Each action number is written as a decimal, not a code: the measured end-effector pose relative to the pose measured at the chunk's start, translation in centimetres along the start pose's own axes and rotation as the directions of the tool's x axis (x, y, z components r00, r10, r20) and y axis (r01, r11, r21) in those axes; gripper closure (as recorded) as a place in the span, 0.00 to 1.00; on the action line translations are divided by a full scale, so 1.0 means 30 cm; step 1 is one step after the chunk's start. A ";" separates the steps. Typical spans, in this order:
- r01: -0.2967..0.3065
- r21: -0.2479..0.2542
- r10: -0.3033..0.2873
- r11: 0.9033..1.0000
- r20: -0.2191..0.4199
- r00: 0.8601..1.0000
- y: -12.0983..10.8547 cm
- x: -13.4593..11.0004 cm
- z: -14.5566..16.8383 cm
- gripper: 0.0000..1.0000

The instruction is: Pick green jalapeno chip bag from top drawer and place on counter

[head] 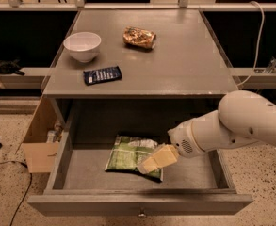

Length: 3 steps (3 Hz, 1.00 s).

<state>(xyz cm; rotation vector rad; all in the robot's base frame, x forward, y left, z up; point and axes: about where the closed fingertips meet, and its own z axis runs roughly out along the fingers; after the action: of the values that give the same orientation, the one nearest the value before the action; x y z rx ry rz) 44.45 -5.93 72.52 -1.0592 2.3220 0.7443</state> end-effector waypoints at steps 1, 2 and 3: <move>0.007 0.018 -0.007 1.000 0.003 1.000 -0.033 0.013 0.064 0.00; 0.019 0.053 -0.019 0.998 0.007 1.000 -0.063 0.020 0.121 0.00; 0.041 0.088 -0.042 0.995 0.014 0.999 -0.078 0.019 0.175 0.00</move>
Offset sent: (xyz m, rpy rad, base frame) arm 0.0350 0.0130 -0.0596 -0.0565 -0.0912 -0.0565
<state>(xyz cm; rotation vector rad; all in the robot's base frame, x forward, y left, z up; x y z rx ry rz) 46.97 -4.13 67.66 -1.0557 2.2904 0.6273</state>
